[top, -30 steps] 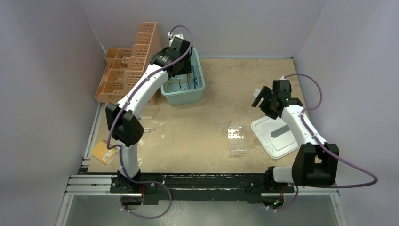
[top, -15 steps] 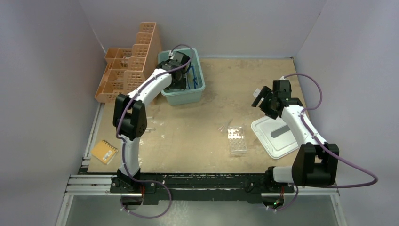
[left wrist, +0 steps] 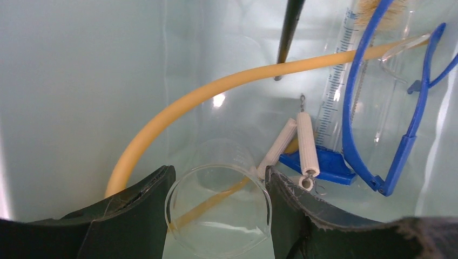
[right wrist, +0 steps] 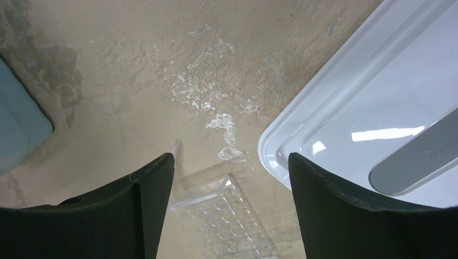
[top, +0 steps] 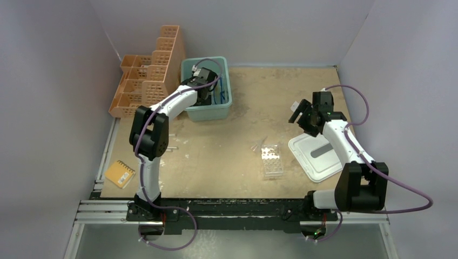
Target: Organize the chemistry lab equipment
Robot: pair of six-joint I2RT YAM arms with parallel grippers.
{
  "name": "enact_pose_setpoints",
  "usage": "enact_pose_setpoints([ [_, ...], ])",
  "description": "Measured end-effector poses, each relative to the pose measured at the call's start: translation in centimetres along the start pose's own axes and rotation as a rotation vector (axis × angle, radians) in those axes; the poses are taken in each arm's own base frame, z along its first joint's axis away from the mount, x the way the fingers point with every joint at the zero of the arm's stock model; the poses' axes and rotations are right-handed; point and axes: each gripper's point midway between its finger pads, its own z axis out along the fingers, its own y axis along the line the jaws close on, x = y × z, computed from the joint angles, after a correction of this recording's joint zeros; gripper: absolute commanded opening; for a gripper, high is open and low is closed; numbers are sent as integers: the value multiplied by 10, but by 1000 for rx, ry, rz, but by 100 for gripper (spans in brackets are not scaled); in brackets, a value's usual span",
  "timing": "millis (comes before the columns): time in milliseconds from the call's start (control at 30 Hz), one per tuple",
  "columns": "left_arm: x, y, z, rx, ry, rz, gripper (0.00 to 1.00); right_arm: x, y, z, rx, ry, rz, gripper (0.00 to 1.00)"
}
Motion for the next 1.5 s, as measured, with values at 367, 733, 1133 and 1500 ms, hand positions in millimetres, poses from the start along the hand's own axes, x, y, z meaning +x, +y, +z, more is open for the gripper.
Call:
enact_pose_setpoints([
  [367, -2, -5, 3, 43, 5, -22, 63, -1, 1, 0, -1, -2, 0, 80],
  [733, -23, -8, -11, 65, -25, -38, 74, -2, 1, -1, -6, -8, -12, 84],
  [1133, -79, -20, -119, 342, -194, -127, 75, -8, 6, -9, -34, -37, -20, 83],
  [1500, -46, -117, -238, 777, -339, 67, 67, -9, 9, -20, -62, -57, -20, 67],
])
